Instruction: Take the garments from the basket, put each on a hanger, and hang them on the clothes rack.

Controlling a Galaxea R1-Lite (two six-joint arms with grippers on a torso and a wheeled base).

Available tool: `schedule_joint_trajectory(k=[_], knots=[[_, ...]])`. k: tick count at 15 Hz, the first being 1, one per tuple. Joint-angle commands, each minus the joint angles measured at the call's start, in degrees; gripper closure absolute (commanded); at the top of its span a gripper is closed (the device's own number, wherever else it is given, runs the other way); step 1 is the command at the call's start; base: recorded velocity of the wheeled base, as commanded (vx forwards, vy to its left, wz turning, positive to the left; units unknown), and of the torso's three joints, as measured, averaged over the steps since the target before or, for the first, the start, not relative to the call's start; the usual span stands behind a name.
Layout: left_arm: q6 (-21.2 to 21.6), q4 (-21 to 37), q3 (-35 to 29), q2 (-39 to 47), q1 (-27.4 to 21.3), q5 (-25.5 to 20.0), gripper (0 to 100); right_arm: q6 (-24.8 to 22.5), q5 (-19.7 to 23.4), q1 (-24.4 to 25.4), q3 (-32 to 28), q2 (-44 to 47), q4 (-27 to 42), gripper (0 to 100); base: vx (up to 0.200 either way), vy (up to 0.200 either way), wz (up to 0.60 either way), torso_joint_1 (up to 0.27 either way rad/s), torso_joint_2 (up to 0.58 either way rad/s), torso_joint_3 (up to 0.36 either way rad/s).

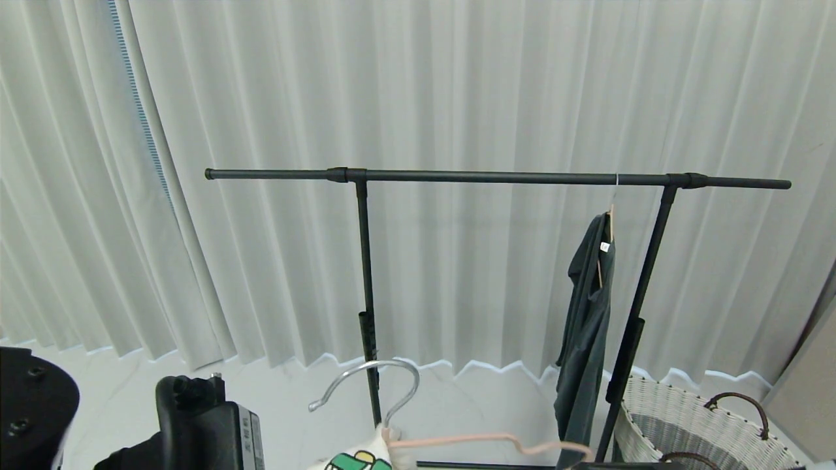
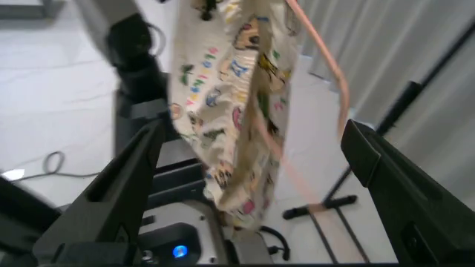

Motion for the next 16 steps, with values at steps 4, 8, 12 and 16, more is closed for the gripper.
schedule_joint_trajectory(k=[4, 8, 12, 16], knots=[[-0.1, -2.8, 1.1, -3.9, 8.4, 1.4, 100, -0.1, 0.3, -9.4, -0.4, 1.2, 0.0, 0, 0.000, 0.000, 0.00, 0.000, 0.00, 0.000], [-0.1, -11.2, 0.6, -3.8, 11.0, 1.4, 100, 4.9, 0.3, -10.1, -3.0, 7.8, 0.0, 0, 0.000, 0.000, 0.00, 0.000, 0.00, 0.000], [-0.1, -12.9, -2.9, -3.3, 11.0, 1.4, 100, 7.0, 0.0, -14.0, -12.5, 20.5, 0.0, 0, 0.000, 0.000, 0.00, 0.000, 0.00, 0.000], [-0.1, -13.0, -3.6, -3.3, 10.9, 1.4, 100, 7.9, -2.1, -16.8, -20.1, 27.5, 0.0, 0, 0.000, 0.000, 0.00, 0.000, 0.00, 0.000]])
